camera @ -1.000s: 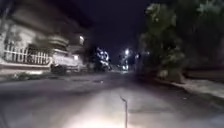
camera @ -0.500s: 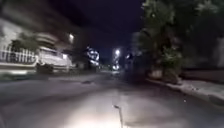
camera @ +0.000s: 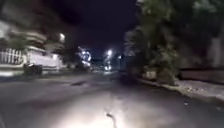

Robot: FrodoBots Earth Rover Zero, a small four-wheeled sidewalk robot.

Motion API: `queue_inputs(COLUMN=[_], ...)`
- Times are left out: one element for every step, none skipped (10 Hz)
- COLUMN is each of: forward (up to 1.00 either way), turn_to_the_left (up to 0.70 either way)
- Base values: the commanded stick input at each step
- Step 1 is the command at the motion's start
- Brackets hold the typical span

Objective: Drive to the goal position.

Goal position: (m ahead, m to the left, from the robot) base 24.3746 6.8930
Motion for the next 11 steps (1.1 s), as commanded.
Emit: queue_inputs(forward=[0.7,0.7,0.7,0.7,0.7,0.7,0.7,0.7,0.7,0.7,0.7], turn_to_the_left=[-0.02,-0.08,-0.13,-0.19,-0.24,-0.3,-0.35,-0.35,-0.35,-0.35,-0.35])
